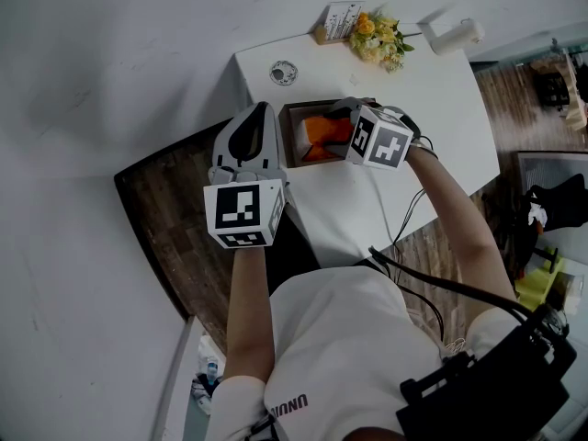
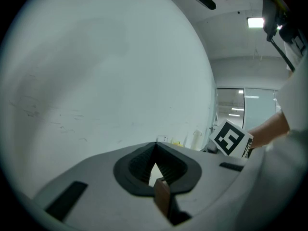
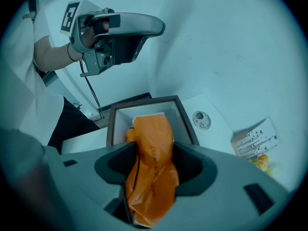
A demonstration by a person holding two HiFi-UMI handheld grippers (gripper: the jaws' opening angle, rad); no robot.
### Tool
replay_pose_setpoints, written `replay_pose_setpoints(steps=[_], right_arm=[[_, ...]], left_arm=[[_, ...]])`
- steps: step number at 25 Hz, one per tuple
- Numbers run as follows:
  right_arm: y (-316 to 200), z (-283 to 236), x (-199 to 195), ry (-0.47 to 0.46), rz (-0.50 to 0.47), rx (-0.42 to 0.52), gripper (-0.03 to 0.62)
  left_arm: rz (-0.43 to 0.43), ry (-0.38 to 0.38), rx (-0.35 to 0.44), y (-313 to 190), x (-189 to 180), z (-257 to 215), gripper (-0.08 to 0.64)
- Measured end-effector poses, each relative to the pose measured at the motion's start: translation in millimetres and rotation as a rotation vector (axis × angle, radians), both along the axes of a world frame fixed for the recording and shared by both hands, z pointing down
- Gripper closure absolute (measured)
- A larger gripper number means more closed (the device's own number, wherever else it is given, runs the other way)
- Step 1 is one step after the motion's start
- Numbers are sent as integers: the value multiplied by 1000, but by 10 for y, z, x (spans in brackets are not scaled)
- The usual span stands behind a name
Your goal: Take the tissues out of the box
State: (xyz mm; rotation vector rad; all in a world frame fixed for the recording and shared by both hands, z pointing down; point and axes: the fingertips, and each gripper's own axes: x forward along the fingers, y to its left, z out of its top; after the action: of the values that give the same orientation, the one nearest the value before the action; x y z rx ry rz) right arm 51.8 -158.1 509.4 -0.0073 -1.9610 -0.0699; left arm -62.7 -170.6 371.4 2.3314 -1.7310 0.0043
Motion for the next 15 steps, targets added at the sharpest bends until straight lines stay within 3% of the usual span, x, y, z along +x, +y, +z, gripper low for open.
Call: replay_pose_setpoints(steps=[15], right_arm=[[18, 19, 9, 17, -22, 39, 382]], left_arm=[[-3, 3, -2, 11, 10, 12, 546]])
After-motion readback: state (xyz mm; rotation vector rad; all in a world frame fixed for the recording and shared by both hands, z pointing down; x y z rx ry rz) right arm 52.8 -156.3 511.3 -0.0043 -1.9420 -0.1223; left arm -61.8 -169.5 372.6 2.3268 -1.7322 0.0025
